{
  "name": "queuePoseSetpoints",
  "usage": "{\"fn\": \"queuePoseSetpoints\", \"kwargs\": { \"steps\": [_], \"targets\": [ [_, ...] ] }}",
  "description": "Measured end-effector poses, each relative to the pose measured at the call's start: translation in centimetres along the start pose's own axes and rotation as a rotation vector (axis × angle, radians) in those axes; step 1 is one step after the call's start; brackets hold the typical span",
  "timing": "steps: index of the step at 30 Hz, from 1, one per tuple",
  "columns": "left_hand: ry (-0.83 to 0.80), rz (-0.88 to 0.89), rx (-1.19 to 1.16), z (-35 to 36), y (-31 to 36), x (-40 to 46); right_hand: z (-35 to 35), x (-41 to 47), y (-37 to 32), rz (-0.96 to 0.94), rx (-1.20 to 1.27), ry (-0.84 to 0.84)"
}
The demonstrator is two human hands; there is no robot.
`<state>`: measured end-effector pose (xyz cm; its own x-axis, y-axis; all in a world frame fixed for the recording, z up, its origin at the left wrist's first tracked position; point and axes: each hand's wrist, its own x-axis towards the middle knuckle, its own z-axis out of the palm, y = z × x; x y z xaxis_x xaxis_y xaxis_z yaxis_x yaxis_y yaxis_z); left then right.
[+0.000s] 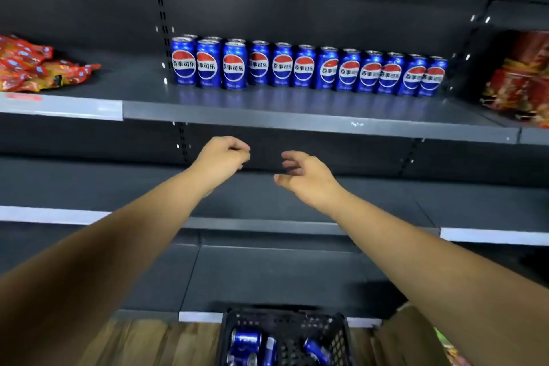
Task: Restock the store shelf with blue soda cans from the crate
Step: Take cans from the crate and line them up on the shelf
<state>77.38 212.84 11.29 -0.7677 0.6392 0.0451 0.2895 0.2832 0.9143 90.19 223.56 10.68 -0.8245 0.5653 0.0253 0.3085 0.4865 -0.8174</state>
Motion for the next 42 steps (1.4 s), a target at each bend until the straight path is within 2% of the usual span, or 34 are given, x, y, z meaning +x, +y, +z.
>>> {"fn": "queuePoseSetpoints", "kwargs": {
  "steps": [10, 15, 27, 32, 42],
  "targets": [
    [-0.235, -0.003, 0.037, 5.0, 0.3, -7.4, -1.4, -7.7, 4.0, 0.075, -0.05, -0.056],
    [-0.298, -0.028, 0.035, 5.1, -1.3, -8.8, -0.7, -8.8, 3.9, 0.086, 0.053, -0.01],
    [-0.3, -0.044, 0.031, 0.9, -6.0, -8.1, 5.7, -8.4, 1.5, 0.045, 0.171, 0.006],
    [-0.326, -0.044, 0.001, 0.7, -7.9, -8.0, 8.6, -8.9, 1.4, 0.04, 0.13, 0.002],
    [-0.379, -0.097, 0.017, 2.1, -9.3, -8.9, 8.8, -9.3, 4.1, 0.152, 0.146, 0.001]
  ]
}}
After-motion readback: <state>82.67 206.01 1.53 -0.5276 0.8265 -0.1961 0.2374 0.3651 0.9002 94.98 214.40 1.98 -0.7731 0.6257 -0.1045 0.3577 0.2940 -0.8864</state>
